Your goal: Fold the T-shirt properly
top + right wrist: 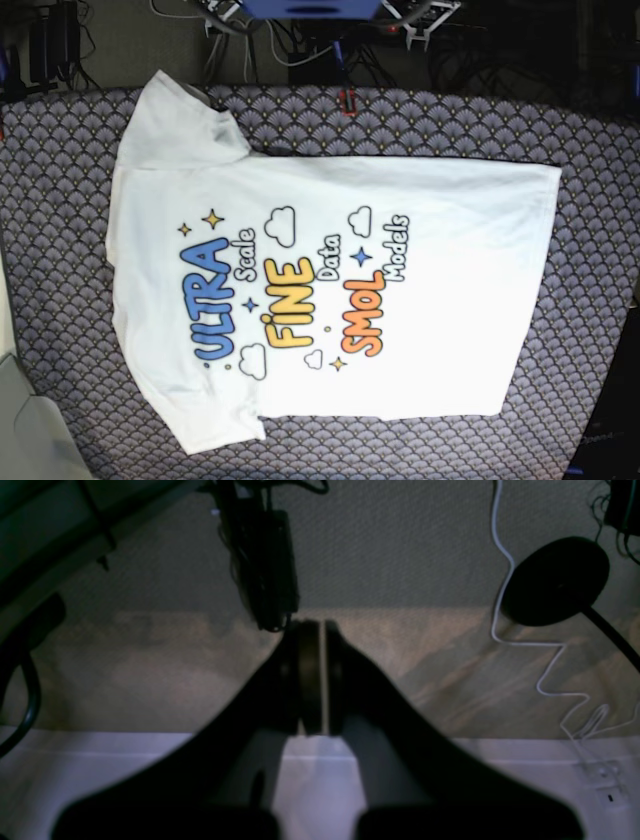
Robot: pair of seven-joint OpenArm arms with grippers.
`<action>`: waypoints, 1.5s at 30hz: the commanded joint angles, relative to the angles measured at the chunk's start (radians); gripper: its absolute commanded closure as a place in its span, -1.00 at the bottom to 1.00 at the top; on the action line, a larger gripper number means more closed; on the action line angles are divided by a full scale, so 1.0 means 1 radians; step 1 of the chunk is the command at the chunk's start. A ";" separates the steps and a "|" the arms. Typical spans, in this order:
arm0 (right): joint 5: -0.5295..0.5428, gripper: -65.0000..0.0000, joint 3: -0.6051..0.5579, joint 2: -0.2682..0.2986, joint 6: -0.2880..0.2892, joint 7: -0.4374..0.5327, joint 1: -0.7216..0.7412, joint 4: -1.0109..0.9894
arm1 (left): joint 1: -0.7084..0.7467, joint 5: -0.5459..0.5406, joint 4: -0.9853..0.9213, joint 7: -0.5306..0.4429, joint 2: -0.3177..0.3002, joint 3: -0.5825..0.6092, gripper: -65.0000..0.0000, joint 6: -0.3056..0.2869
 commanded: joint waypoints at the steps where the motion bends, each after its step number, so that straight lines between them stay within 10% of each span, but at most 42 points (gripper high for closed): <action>1: -0.005 1.00 -0.001 -0.002 -0.014 0.000 -0.006 0.001 | 0.002 -0.001 0.004 0.021 -0.003 -0.001 1.00 -0.002; 34: -0.005 1.00 -0.001 -0.002 -0.013 0.011 -0.010 0.004 | 0.026 -0.001 0.012 0.036 -0.026 -0.001 1.00 -0.002; 45: -0.008 1.00 -0.004 0.000 -0.011 0.069 -0.258 0.315 | 0.326 -0.003 0.503 0.045 -0.081 -0.002 1.00 -0.002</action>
